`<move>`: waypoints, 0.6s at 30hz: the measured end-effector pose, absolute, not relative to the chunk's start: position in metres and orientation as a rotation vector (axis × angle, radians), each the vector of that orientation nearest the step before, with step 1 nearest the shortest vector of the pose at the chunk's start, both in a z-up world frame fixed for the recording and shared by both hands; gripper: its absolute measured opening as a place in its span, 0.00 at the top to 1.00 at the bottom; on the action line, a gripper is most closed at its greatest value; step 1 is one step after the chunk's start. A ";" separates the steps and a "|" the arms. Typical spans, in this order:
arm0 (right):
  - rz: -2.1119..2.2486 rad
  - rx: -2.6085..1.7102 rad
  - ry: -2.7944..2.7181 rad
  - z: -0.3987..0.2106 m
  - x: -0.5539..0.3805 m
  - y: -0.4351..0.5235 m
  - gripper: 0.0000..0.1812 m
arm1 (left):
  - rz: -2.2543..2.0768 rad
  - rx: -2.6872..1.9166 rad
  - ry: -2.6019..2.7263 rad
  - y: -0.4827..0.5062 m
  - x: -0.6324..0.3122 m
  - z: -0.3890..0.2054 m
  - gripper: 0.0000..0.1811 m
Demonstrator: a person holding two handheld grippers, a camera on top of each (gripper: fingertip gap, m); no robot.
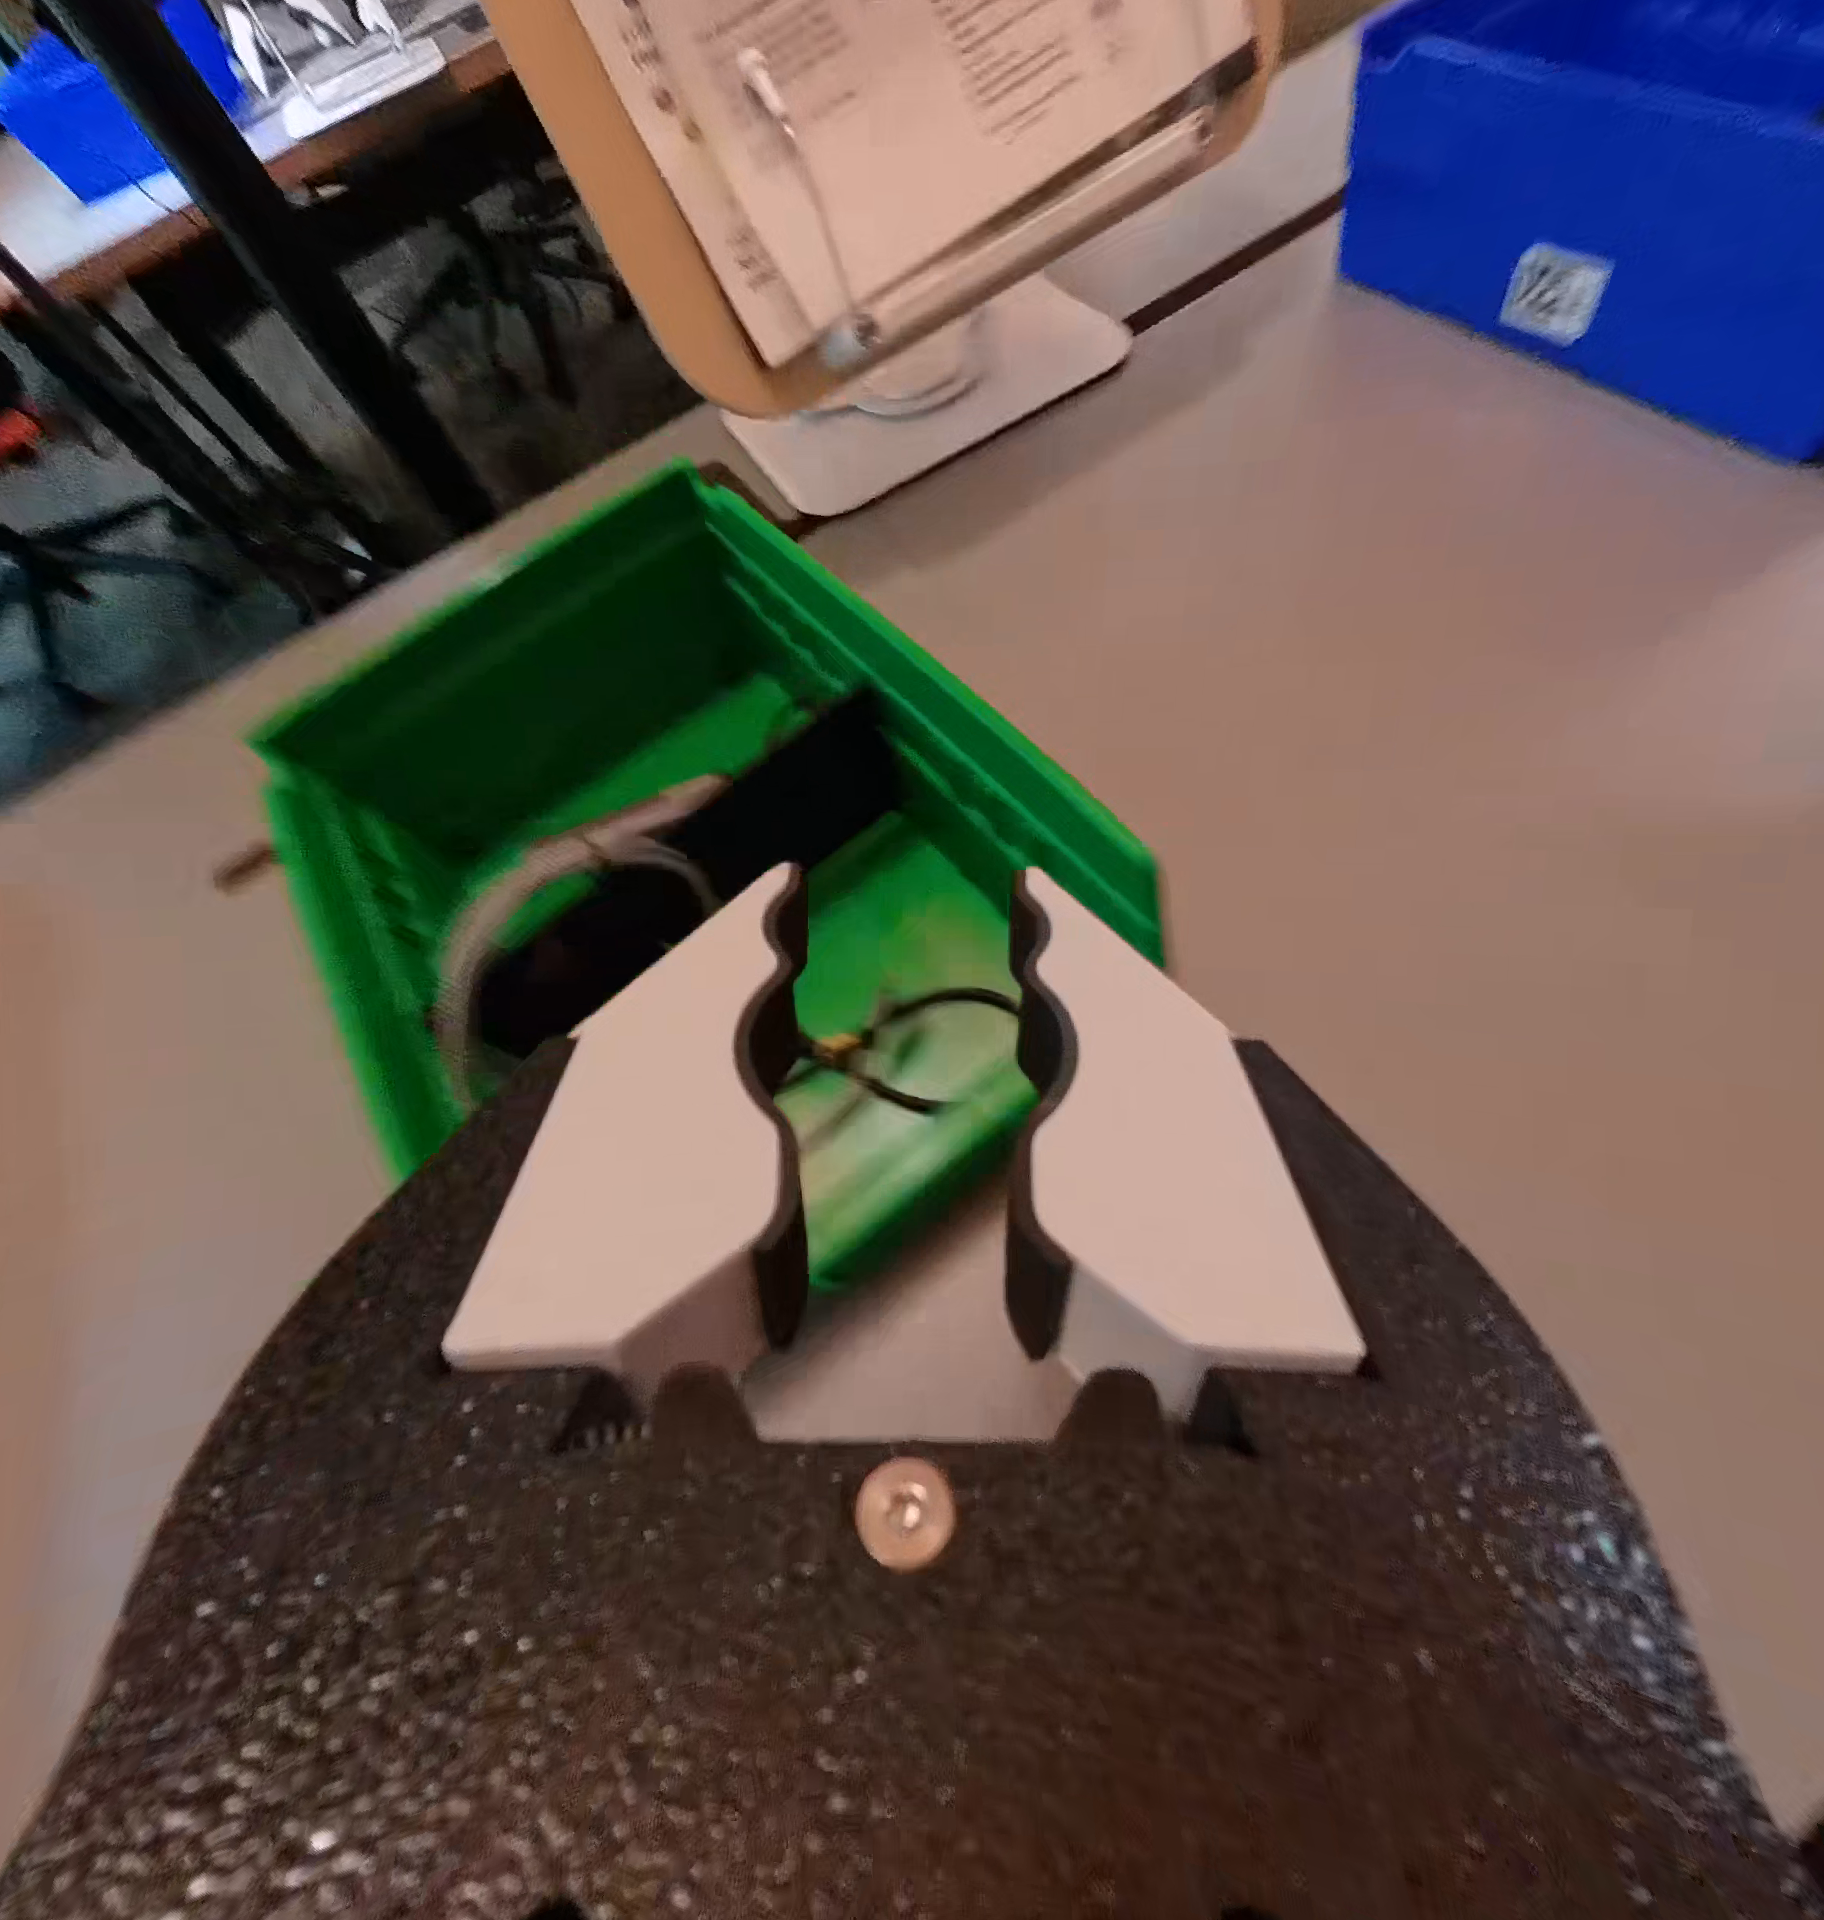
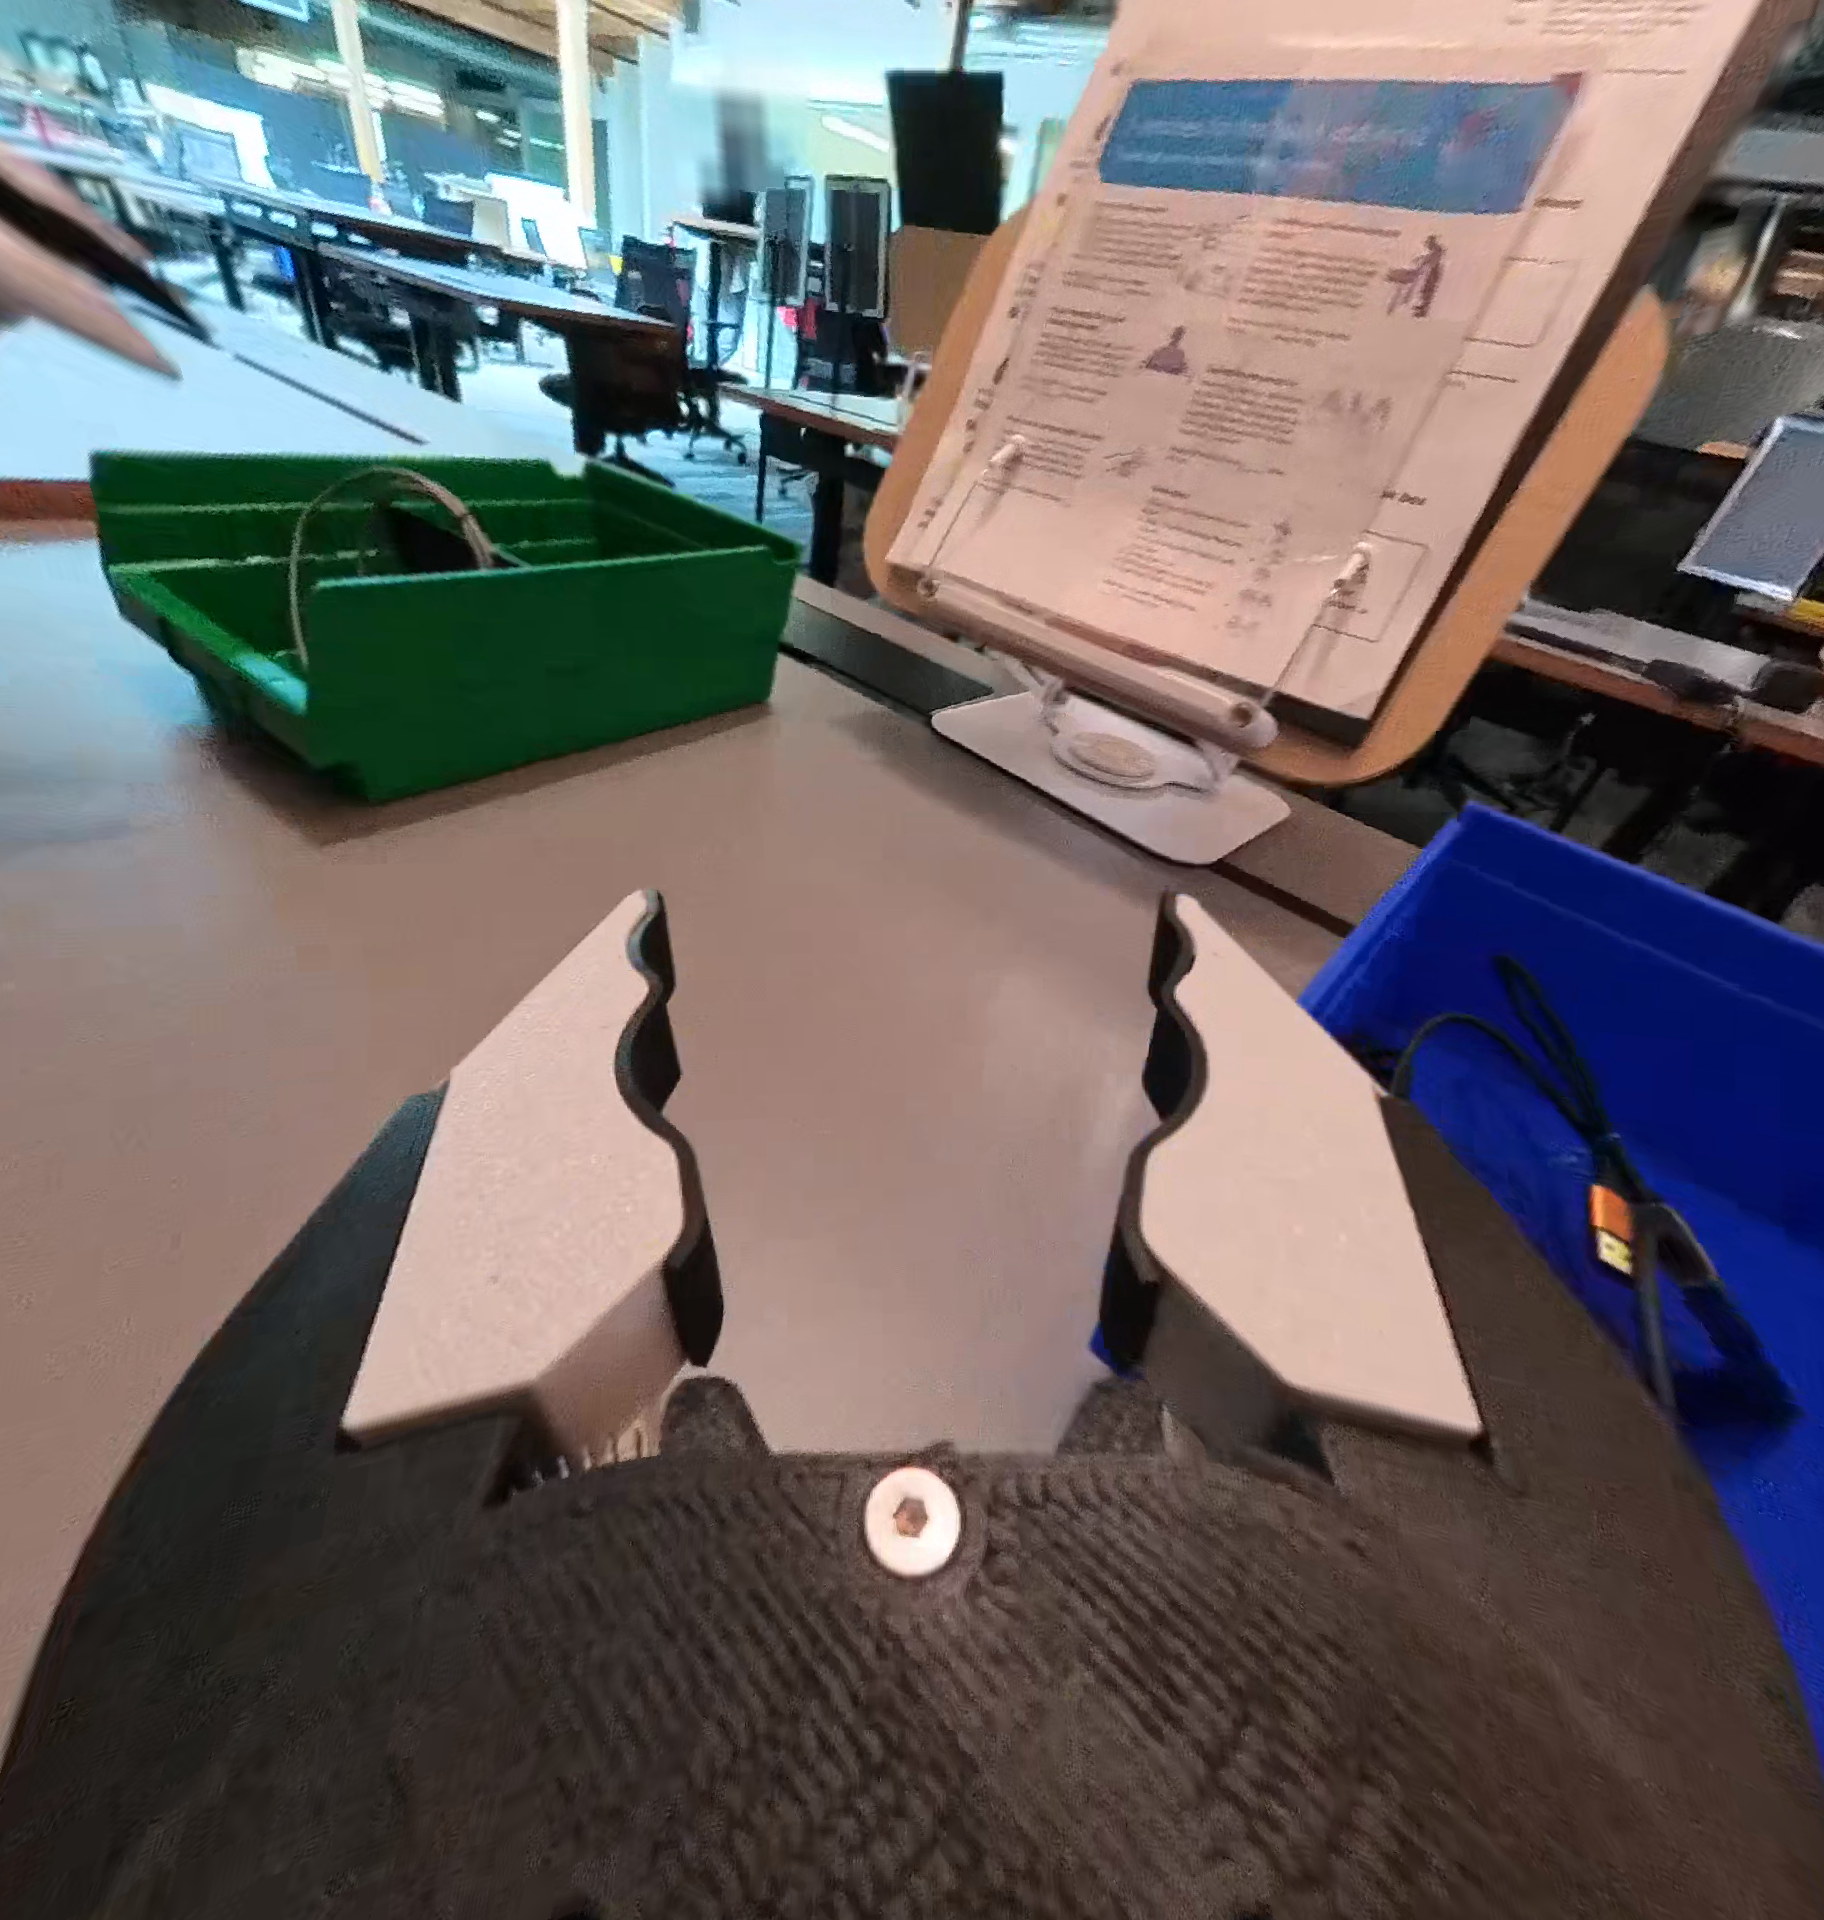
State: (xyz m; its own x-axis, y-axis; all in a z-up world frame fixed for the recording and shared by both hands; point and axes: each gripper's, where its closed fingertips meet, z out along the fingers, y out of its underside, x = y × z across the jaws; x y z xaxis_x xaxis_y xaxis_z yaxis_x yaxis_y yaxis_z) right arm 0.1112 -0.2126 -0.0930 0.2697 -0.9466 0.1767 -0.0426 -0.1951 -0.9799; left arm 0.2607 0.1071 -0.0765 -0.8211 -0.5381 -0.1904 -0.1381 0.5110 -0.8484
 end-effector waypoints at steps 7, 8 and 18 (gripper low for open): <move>-0.952 -1.581 0.754 -0.102 0.102 -0.164 0.45 | -0.405 0.209 2.490 0.102 0.394 -0.067 0.69; -0.914 -1.611 0.731 -0.105 0.100 -0.159 0.44 | -0.274 0.305 2.506 0.105 0.410 -0.076 0.70; -0.618 -1.495 0.629 -0.103 0.080 -0.140 0.45 | 0.158 0.594 2.853 0.088 0.472 -0.204 0.66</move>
